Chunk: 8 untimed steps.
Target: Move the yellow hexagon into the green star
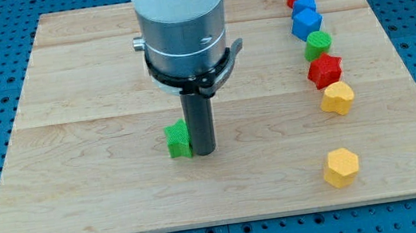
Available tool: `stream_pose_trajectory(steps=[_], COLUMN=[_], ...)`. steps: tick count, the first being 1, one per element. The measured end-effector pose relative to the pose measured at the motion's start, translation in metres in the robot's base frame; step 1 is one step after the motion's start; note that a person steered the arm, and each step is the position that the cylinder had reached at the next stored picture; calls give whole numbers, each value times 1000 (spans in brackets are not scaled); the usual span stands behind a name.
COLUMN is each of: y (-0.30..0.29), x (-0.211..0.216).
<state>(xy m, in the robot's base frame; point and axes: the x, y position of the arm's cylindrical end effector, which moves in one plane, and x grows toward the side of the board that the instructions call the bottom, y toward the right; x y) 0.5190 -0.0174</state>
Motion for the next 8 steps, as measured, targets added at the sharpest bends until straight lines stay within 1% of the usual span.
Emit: stream_pose_trajectory(steps=[1, 2, 3, 4, 5, 6, 7, 8], y=[46, 156, 226, 209, 125, 30, 77, 149], x=[-29, -17, 29, 67, 76, 75, 72, 72])
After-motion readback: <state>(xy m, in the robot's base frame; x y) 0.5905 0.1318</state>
